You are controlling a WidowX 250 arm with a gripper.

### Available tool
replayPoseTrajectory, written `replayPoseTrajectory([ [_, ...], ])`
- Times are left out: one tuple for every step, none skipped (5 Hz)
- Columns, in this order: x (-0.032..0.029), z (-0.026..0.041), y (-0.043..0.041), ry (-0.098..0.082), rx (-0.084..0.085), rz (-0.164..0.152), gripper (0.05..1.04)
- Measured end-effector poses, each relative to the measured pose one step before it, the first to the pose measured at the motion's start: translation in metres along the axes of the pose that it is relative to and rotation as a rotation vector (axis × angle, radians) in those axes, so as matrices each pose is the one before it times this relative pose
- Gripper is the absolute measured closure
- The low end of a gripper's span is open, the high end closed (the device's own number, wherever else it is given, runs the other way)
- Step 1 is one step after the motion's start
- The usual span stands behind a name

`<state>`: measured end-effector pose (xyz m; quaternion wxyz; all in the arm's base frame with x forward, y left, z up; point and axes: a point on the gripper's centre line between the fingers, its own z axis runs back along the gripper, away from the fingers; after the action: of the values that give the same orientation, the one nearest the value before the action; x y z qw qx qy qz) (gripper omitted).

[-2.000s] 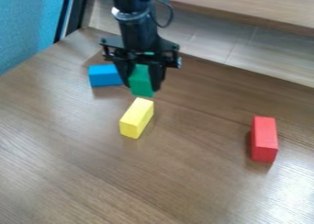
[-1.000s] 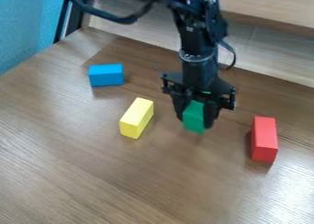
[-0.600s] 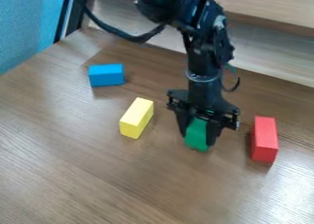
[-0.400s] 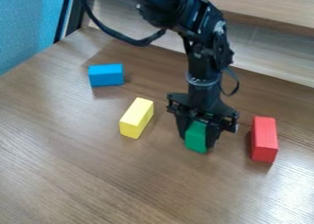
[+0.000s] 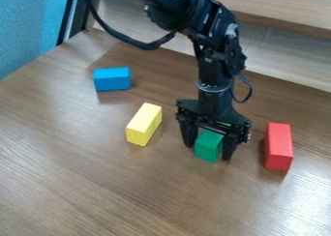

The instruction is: Move the green rectangle to the middle of the table.

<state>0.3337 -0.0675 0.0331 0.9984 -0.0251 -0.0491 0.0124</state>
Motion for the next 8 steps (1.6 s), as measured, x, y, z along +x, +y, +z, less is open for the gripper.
replayPoseTrajectory([
  [0.00291, 0.01626, -0.00064, -0.0345, -0.0075, -0.0061, 0.083],
  [0.00408, 0.02434, 0.00042, -0.0548, 0.0021, -0.0310, 0.083],
  [0.00522, 0.01409, 0.00217, -0.0250, 0.0109, -0.0275, 0.083],
  [0.01314, 0.01350, 0.01458, -0.0382, 0.0070, 0.0145, 0.083],
  [0.01004, 0.00693, 0.00619, -0.0279, 0.0004, -0.0067, 0.083],
  [0.00775, 0.00600, 0.00694, -0.0188, 0.0036, -0.0155, 0.083],
  [0.00351, 0.00352, 0.00641, -0.0047, -0.0080, 0.0078, 0.083],
  [-0.00076, 0.00012, 0.00543, 0.0057, 0.0034, 0.0140, 0.083],
])
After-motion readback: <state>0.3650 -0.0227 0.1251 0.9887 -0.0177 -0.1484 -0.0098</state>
